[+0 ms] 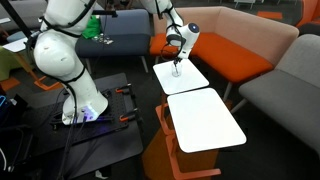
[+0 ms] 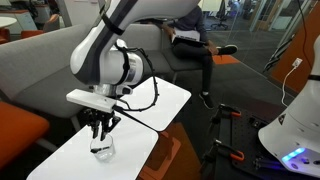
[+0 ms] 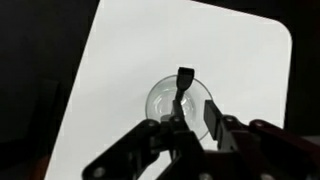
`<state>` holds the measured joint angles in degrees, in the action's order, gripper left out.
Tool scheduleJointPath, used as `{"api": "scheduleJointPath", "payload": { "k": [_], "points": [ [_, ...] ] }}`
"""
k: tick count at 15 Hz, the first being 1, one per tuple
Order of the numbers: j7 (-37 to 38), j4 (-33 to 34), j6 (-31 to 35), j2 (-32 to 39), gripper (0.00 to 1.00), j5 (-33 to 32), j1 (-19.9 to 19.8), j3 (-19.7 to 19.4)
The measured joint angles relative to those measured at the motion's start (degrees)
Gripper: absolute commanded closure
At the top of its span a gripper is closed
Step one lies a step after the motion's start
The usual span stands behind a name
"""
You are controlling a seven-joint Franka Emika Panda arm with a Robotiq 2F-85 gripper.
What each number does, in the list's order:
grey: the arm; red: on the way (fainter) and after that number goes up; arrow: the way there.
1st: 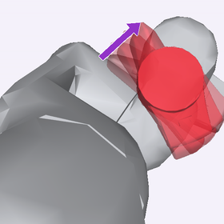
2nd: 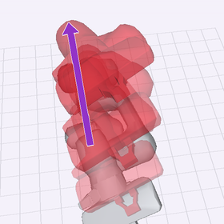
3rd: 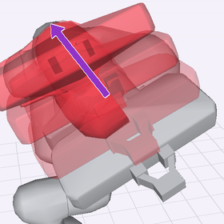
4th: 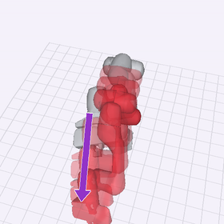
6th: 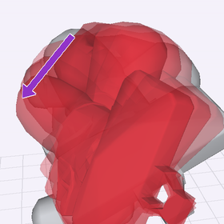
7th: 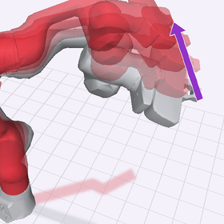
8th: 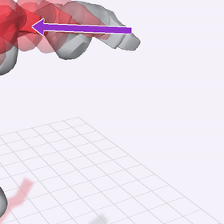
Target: Pick up the small brush from the glass cup and put it on the table.
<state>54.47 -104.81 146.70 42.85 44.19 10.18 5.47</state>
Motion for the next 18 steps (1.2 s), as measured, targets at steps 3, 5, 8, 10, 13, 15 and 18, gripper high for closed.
{"api": "scheduleJointPath", "payload": {
  "k": [3,5,8,10,13,15,18],
  "points": [
    [0.0,0.0,0.0,0.0,0.69,0.0,0.0,0.0],
    [0.0,0.0,0.0,0.0,0.69,0.0,0.0,0.0],
    [0.0,0.0,0.0,0.02,0.36,0.0,0.0,0.0],
    [0.0,-0.04,0.0,0.19,0.21,0.0,0.05,0.0],
    [0.0,-0.26,0.01,0.88,0.17,0.06,0.09,0.05],
    [0.0,-0.33,0.1,1.67,0.4,0.23,0.1,0.17],
    [-0.01,-0.31,0.9,2.87,0.59,0.91,0.1,0.69]
  ]
}}
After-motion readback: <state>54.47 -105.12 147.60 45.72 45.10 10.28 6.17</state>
